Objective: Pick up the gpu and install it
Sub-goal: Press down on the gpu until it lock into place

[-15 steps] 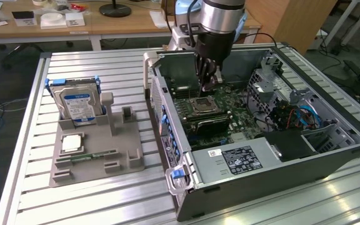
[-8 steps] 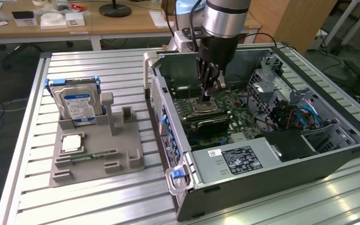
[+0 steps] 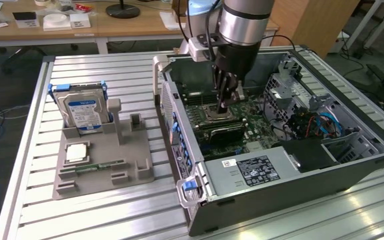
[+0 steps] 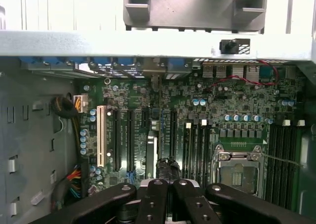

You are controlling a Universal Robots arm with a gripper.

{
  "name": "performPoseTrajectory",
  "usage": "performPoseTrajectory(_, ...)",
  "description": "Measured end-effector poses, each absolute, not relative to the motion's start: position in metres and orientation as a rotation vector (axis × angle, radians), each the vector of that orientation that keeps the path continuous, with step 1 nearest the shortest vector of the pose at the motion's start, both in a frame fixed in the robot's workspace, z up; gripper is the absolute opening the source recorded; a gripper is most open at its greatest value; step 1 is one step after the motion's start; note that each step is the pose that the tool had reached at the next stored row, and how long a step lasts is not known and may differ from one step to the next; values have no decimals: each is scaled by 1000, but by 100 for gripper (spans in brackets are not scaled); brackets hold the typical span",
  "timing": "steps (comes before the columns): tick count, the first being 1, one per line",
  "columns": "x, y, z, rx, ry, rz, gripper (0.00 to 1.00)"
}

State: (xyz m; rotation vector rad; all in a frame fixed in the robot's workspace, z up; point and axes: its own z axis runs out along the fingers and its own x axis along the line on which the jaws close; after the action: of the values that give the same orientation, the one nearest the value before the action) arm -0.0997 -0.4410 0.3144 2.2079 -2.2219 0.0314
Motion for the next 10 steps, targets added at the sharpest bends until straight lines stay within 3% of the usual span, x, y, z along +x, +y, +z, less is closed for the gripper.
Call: performPoseTrajectory(10, -99, -443, 314, 2196, -2233, 30, 11)
